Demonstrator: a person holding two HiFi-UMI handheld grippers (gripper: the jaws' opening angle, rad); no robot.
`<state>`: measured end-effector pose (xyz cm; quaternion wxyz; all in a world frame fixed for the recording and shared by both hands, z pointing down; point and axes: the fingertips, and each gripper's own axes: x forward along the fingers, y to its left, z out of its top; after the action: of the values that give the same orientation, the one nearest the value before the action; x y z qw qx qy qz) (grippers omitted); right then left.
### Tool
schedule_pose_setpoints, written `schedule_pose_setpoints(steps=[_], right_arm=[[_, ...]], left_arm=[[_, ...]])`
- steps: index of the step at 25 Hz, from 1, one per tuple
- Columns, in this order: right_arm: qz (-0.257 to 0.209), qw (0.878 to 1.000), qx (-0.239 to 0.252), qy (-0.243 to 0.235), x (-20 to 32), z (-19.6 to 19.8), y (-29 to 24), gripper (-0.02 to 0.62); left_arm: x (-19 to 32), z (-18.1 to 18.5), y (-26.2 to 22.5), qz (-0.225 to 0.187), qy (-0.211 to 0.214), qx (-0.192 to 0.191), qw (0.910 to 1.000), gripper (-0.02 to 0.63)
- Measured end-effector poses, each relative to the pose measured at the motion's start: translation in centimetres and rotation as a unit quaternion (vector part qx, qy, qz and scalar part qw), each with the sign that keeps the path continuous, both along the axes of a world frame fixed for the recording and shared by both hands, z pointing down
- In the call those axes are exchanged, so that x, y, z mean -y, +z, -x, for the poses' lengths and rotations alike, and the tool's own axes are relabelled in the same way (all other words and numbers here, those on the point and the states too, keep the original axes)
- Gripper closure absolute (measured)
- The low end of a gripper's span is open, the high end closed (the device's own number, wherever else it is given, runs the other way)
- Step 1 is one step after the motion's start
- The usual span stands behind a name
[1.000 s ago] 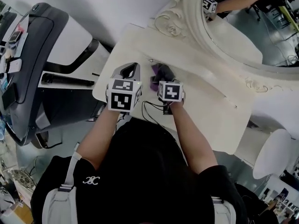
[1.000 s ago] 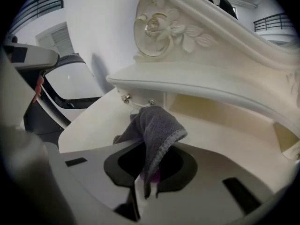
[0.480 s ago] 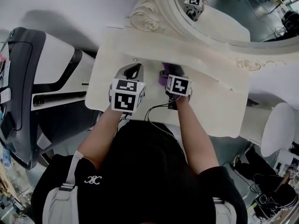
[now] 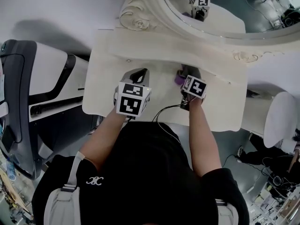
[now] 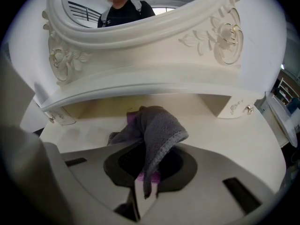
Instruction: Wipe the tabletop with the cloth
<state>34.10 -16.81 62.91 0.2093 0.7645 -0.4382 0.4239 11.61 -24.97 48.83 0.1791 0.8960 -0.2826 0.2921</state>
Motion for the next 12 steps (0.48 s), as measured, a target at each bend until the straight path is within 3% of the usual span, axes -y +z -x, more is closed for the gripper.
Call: schedule_pose_setpoints(steps=[8, 12], right_arm=[[0.000, 0.999, -0.004, 0.049, -6.5, -5.8, 0.2, 0.538], [-0.001, 0.998, -0.005, 0.070, -10.7, -9.8, 0.4, 0.538]], left_arm=[[-3.5, -6.0, -0.2, -0.010, 0.043, -0.003, 0.9990, 0.607], [-4.7, -9.4, 0.2, -0.009, 0.035, -0.008, 0.9993, 0.607]])
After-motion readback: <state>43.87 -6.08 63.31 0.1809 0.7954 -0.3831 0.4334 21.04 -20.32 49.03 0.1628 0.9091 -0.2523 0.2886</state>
